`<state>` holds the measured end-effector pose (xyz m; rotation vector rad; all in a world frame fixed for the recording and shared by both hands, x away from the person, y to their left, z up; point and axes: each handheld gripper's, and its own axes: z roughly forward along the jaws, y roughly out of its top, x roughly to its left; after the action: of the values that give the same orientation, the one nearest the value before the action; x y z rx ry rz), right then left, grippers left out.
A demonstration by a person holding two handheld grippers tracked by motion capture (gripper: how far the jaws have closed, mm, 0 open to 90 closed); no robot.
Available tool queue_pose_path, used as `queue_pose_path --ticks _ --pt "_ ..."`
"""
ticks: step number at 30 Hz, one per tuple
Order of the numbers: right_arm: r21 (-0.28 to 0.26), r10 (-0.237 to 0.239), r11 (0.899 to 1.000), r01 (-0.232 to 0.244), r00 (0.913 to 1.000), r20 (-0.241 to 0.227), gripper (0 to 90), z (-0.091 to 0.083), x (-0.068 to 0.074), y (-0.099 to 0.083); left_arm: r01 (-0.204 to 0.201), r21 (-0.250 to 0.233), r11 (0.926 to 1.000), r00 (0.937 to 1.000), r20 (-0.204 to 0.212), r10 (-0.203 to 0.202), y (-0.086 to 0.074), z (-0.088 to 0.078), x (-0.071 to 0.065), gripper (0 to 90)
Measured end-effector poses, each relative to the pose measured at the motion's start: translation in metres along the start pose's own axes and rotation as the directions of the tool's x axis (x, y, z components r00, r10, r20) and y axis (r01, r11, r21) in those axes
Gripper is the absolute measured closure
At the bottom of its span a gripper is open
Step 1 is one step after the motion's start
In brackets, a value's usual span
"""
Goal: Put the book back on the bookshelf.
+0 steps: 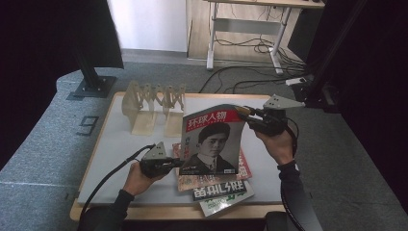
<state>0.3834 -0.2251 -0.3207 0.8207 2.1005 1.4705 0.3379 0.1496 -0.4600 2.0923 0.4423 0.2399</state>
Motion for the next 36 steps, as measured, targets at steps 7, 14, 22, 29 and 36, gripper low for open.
queue_pose_path --ticks 7,14,22,29,36 --pt "0.003 0.04 0.999 -0.04 0.9991 -0.012 76.5 0.0 -0.006 -0.009 0.0 -0.008 1.0 0.9999 0.012 0.0 -0.001 0.0 0.0 87.3" --pt "-0.002 -0.004 1.0 0.004 1.0 -0.003 85.5 -0.005 0.003 -0.003 -0.012 -0.007 0.9999 0.9998 0.017 0.012 0.0 -0.001 0.002 86.0" --pt "-0.011 -0.055 0.998 0.055 0.9983 -0.016 86.2 -0.01 0.017 0.007 -0.015 -0.018 0.9997 0.9992 0.035 0.016 0.002 -0.001 0.004 78.9" --pt "-0.02 -0.072 0.997 0.072 0.9972 -0.021 86.3 -0.011 0.021 0.008 -0.009 -0.025 0.9997 0.9994 0.032 0.01 0.007 0.005 0.005 74.1" --pt "-0.032 -0.076 0.997 0.075 0.9968 -0.024 86.3 -0.014 0.023 0.008 0.003 -0.042 0.9991 1.0 0.009 -0.002 0.011 0.004 0.007 73.4"
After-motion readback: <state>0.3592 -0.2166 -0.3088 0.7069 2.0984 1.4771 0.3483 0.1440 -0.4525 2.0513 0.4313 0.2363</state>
